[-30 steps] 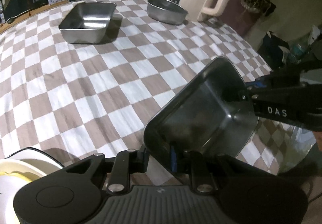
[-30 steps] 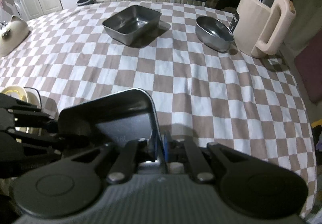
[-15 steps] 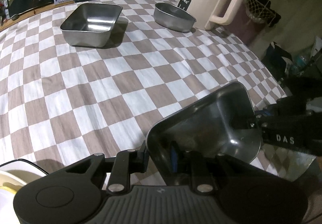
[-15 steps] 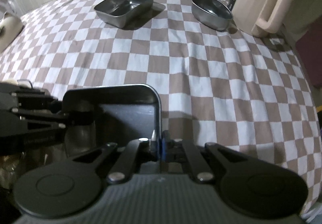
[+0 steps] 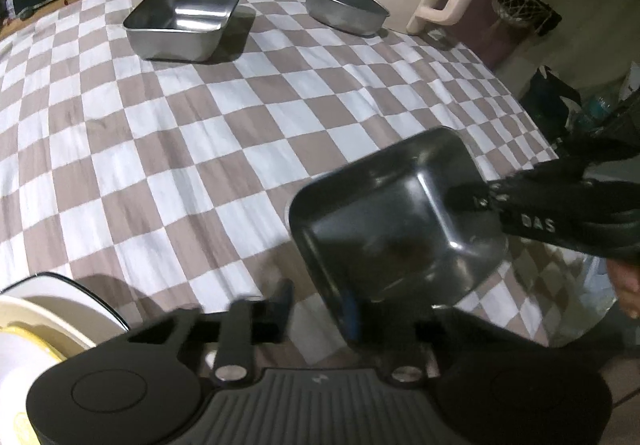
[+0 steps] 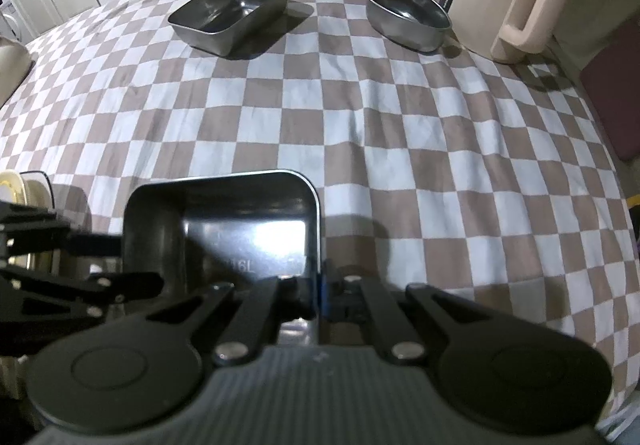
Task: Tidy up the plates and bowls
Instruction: 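Lift the steel tray with both grippers and carry it toward the nested bowls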
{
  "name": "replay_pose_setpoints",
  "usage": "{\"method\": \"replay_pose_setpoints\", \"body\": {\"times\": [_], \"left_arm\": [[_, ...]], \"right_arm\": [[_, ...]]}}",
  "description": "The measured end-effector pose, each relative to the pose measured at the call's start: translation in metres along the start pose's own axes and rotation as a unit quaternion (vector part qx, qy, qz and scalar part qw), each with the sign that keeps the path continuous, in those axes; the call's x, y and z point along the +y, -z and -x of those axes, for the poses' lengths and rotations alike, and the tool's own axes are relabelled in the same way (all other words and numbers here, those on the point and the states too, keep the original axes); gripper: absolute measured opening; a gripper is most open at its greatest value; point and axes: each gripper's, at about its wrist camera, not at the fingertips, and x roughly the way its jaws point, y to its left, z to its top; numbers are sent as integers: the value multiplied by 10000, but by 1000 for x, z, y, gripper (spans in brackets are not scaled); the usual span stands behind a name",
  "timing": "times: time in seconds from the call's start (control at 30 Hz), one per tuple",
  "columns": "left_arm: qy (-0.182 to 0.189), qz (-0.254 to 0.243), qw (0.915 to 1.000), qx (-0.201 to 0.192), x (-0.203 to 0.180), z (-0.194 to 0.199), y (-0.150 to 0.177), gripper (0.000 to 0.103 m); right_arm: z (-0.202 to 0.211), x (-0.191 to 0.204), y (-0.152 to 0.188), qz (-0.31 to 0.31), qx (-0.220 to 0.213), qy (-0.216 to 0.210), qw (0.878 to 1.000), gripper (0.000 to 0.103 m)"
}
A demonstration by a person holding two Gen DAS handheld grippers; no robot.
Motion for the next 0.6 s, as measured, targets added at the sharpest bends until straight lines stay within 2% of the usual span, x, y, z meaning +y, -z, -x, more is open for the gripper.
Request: {"method": "replay_pose_setpoints", "body": {"times": [0.2,0.6], "left_arm": [[53,-22,10000,-14,-2,1,0,13],[93,-16,9999,-90,-4,5,1,14]], "right_arm": [[-7,0,-6,-83,-11,41,10000,3],[-11,-6,-1,-49,-110,-22,9999,6]]}}
